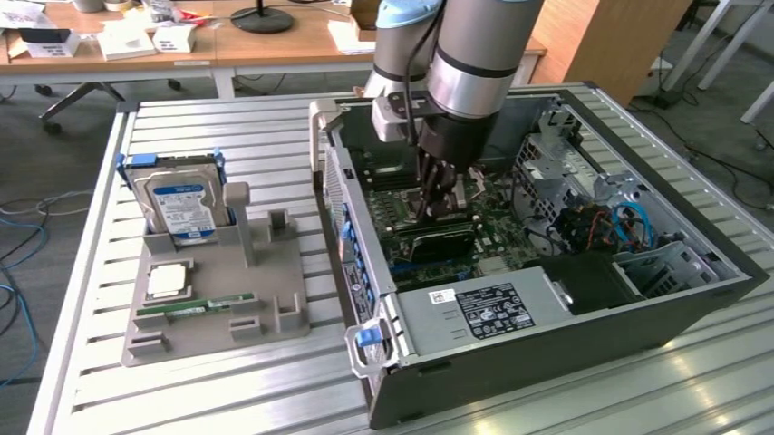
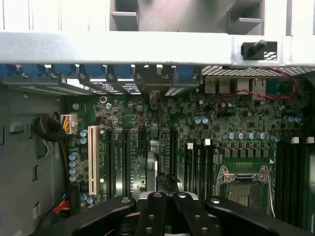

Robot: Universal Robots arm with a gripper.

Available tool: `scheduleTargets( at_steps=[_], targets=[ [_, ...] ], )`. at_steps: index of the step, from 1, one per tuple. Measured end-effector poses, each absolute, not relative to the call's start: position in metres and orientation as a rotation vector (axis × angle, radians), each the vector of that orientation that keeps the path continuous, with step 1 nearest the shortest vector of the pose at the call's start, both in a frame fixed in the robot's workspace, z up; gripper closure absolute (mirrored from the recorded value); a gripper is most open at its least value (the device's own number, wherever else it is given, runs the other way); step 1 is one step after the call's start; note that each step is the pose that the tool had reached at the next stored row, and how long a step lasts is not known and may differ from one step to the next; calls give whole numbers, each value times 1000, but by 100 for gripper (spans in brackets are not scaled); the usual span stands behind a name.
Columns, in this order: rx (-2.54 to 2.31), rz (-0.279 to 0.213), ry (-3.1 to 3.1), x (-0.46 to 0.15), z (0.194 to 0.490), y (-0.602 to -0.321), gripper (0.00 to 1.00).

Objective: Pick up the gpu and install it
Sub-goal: 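Press down on the gpu until it lock into place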

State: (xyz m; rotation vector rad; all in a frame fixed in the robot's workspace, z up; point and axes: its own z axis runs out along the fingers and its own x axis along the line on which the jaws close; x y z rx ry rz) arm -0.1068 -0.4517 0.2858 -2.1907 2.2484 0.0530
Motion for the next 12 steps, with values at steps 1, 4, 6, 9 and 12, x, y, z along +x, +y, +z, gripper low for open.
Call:
scheduleTargets(
  at_steps=[1,4,6,9,12],
  targets=[
    [-2191,53,2248,-106,286,-452,89],
    [-2191,53,2249,-104,286,-452,89],
    [-2191,53,2248,-103,286,-452,89],
    [-2191,53,2248,-103,286,-452,89],
    [-2191,53,2248,-103,286,-452,89]
  ],
)
